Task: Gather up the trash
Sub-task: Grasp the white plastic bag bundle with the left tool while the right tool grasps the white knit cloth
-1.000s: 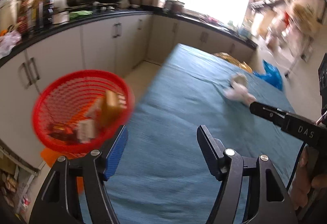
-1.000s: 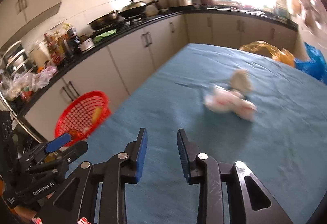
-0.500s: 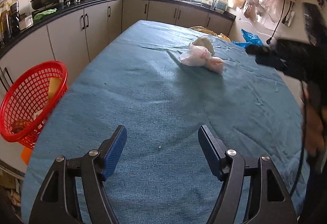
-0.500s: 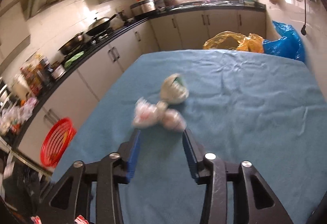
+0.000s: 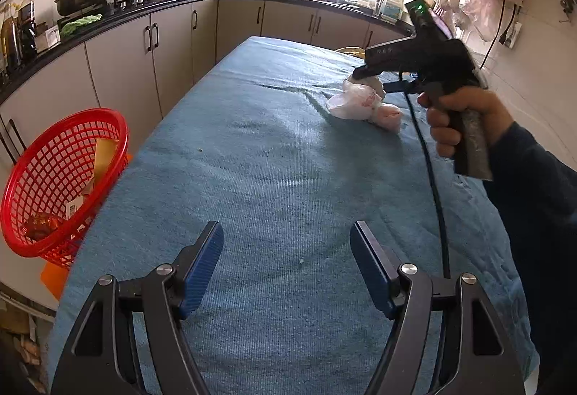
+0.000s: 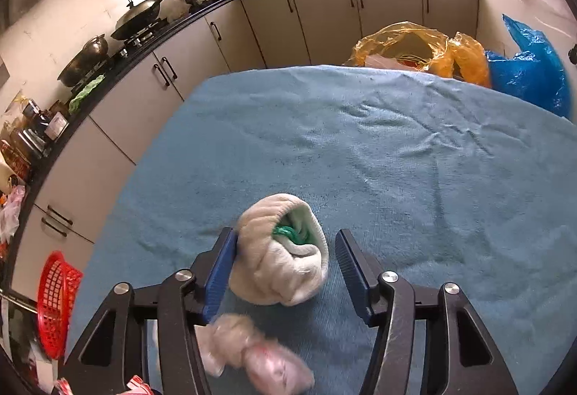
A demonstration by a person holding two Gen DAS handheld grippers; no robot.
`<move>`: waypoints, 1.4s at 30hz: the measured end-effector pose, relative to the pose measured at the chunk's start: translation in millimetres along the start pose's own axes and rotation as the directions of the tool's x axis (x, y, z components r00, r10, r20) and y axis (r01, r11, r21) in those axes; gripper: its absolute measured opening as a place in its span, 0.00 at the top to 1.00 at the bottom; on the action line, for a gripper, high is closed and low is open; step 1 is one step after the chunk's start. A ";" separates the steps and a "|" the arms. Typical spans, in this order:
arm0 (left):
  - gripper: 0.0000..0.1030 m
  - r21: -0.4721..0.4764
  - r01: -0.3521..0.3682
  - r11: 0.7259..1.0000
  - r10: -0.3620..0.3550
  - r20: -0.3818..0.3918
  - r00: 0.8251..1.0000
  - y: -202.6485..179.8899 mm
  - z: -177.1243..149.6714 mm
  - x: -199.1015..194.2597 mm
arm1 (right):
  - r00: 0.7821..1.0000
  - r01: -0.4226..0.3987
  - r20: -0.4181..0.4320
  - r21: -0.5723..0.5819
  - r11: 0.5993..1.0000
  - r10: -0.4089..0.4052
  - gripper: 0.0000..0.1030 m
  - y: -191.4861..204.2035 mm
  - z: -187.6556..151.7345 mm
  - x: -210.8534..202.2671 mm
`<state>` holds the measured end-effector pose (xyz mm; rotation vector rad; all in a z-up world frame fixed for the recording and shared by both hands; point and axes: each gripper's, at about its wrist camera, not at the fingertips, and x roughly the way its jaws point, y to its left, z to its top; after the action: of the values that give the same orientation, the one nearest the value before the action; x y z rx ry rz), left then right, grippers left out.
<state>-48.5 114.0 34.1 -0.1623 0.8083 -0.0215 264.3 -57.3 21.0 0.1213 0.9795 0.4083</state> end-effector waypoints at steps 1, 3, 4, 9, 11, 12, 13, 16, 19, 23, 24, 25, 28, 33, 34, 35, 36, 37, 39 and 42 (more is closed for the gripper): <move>0.31 -0.001 0.004 1.000 -0.004 -0.001 1.000 0.1 0.6 0.4 | 1.000 -0.010 -0.006 -0.002 1.000 0.010 0.61 0.9 -3.0 -1.5; 0.31 -0.003 0.004 1.000 -0.004 -0.001 1.000 0.3 1.2 1.5 | 1.000 -0.012 -0.006 -0.024 1.000 0.011 0.68 3.7 -9.4 -5.6; 0.31 -0.007 0.005 1.000 -0.005 -0.004 1.000 0.6 2.0 2.7 | 1.000 -0.022 -0.009 -0.024 0.999 0.022 0.72 3.7 -13.4 -8.0; 0.31 -0.029 0.009 1.000 -0.009 -0.002 1.000 2.7 4.0 2.0 | 0.994 -0.109 -0.030 0.003 0.994 0.109 0.84 2.6 -42.1 -30.9; 0.31 -0.038 0.012 0.999 -0.012 -0.001 1.000 3.6 5.1 1.6 | 0.985 -0.162 -0.054 0.008 0.987 0.162 0.87 5.0 -61.9 -40.9; 0.31 -0.043 0.014 0.999 -0.014 -0.003 1.000 4.1 5.6 1.7 | 0.983 -0.174 -0.061 0.009 0.985 0.174 0.88 6.3 -68.8 -43.2; 0.31 -0.050 0.018 0.999 -0.018 -0.006 1.000 4.6 6.1 1.9 | 0.976 -0.206 -0.076 0.009 0.978 0.206 0.88 9.9 -82.1 -48.9; 0.31 -0.070 0.027 0.997 -0.028 -0.011 1.000 6.3 7.1 0.7 | 0.960 -0.264 -0.100 -0.014 0.964 0.261 0.89 19.8 -112.1 -65.3; 0.31 -0.080 0.037 0.996 -0.037 -0.009 0.999 6.6 8.5 -2.0 | 0.943 -0.323 -0.090 -0.025 0.946 0.320 0.89 21.9 -137.6 -90.4; 0.30 -0.073 0.066 0.995 -0.067 0.000 0.998 4.5 12.0 -5.9 | 0.935 -0.354 -0.015 -0.015 0.935 0.353 0.89 7.8 -158.8 -128.0; 0.29 -0.062 0.078 0.995 -0.079 0.000 0.997 2.0 13.4 -6.0 | 0.941 -0.338 0.009 -0.011 0.941 0.338 0.89 3.3 -162.2 -135.0; 0.27 -0.044 0.088 0.995 -0.088 -0.002 0.996 -2.3 15.1 -5.5 | 0.947 -0.319 0.027 -0.008 0.948 0.319 0.89 -0.9 -163.1 -139.3; 0.24 0.012 0.111 0.994 -0.111 -0.010 0.994 -17.9 20.7 -1.9 | 0.954 -0.294 0.058 0.024 0.955 0.293 0.89 -18.3 -165.3 -144.8; 0.18 0.103 0.143 0.984 -0.139 -0.045 0.989 -47.9 32.2 19.0 | 0.952 -0.306 0.057 0.097 0.947 0.301 0.89 -42.8 -163.5 -139.2; 0.18 0.118 0.140 0.983 -0.134 -0.059 0.989 -53.6 32.2 23.4 | 0.953 -0.303 0.060 0.103 0.948 0.298 0.89 -46.0 -163.3 -139.3; 0.18 0.140 0.139 0.980 -0.130 -0.073 0.989 -60.0 31.3 28.0 | 0.953 -0.300 0.062 0.106 0.948 0.295 0.89 -47.7 -162.1 -139.3; 0.18 0.158 0.154 0.975 -0.145 -0.071 0.987 -65.4 29.4 29.0 | 0.954 -0.297 0.062 0.109 0.948 0.292 0.89 -47.9 -161.8 -139.3; 0.18 0.168 0.167 0.971 -0.157 -0.072 0.985 -68.7 28.6 29.0 | 0.955 -0.294 0.062 0.110 0.949 0.289 0.89 -48.4 -162.0 -139.5; 0.19 0.217 0.159 0.963 -0.141 -0.097 0.985 -78.9 22.8 33.2 | 0.957 -0.288 0.057 0.117 0.951 0.283 0.89 -48.6 -160.7 -137.5; 0.21 0.275 0.150 0.950 -0.121 -0.118 0.986 -90.3 12.3 37.2 | 0.960 -0.279 0.053 0.115 0.953 0.274 0.89 -46.3 -161.1 -137.2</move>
<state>-10.1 23.5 29.6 0.0556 0.8840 -0.2766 77.2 -166.3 25.4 0.3787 0.9544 0.6010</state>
